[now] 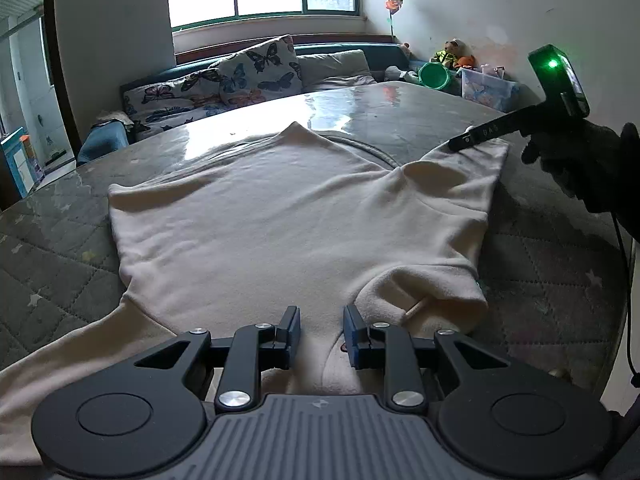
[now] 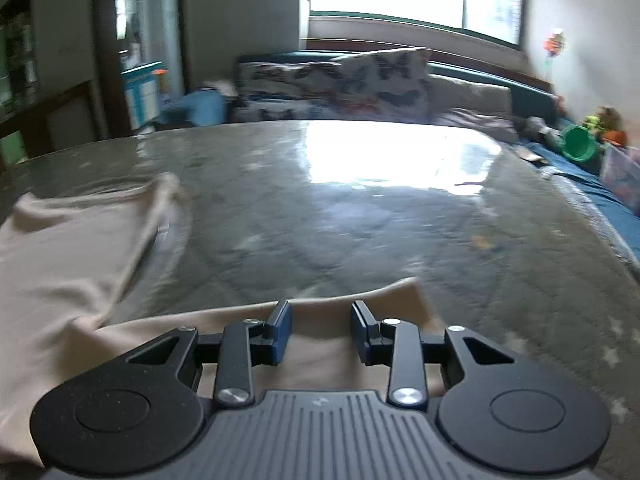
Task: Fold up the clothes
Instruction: 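Pull the sleeve outward with the left gripper while the right gripper holds the hem, then grasp the sweatshirt side with the right gripper and fold it over the body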
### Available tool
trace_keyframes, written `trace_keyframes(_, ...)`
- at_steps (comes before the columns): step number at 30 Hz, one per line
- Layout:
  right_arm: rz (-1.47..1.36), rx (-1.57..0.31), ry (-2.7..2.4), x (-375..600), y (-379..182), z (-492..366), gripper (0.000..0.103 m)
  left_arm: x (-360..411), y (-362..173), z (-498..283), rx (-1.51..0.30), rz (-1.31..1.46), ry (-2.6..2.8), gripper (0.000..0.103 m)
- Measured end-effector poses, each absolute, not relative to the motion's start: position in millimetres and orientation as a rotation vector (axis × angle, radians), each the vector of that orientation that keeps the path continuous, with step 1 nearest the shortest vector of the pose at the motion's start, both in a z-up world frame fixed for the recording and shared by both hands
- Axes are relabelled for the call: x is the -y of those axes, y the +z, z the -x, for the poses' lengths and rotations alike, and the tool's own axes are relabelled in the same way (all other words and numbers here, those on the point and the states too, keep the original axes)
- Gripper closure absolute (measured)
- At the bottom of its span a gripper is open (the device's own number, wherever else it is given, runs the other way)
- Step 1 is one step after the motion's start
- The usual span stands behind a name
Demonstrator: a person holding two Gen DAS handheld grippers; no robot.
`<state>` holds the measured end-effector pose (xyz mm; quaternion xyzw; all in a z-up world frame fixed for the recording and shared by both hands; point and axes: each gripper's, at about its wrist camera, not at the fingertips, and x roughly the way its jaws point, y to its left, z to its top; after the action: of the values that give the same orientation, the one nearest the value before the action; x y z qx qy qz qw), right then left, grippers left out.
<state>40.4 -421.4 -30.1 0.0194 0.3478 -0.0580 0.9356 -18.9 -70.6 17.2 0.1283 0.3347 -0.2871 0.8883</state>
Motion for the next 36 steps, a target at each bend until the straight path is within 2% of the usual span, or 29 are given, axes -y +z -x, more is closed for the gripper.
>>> trace_keyframes(4, -0.107, -0.688, -0.176, 443.2, -24.6, -34.1, 0.068, 69.9, 18.1, 17.8, -0.7, -0.267, -0.597, 0.076)
trace_keyframes(7, -0.134, -0.669, -0.196, 455.5, -21.0, -21.6, 0.058, 69.1, 20.2, 14.9, -0.711, -0.262, -0.597, 0.075)
trace_keyframes(10, -0.146, -0.681, -0.209, 464.4, -22.4, -10.2, 0.057, 69.4, 27.6, 12.1, -0.701, -0.259, -0.6, 0.072)
trace_keyframes(13, -0.151, -0.698, -0.212, 467.3, -27.1, -1.5, 0.057, 72.9, 39.1, 12.1, -0.659, -0.263, -0.611, 0.063)
trace_keyframes(19, -0.21, -0.695, -0.269, 469.3, -31.6, -0.9, 0.054, 91.0, 54.4, 12.5, -0.607, -0.295, -0.651, 0.058)
trace_keyframes(25, -0.202, -0.691, -0.285, 465.1, -34.9, 1.2, 0.055, 119.0, 57.4, 12.1, -0.586, -0.34, -0.725, 0.058)
trace_keyframes(26, -0.198, -0.69, -0.279, 463.7, -35.1, 0.8, 0.063, 125.7, 56.9, 12.0, -0.585, -0.349, -0.746, 0.057)
trace_keyframes(27, -0.203, -0.686, -0.272, 463.5, -34.9, 0.8, 0.076, 132.7, 55.9, 12.1, -0.584, -0.358, -0.764, 0.056)
trace_keyframes(30, -0.253, -0.67, -0.25, 467.5, -32.8, 2.8, 0.089, 153.4, 51.6, 14.2, -0.587, -0.385, -0.815, 0.056)
trace_keyframes(36, -0.367, -0.603, -0.209, 478.1, -17.2, 15.6, 0.09, 192.3, 38.9, 23.7, -0.592, -0.442, -0.924, 0.047)
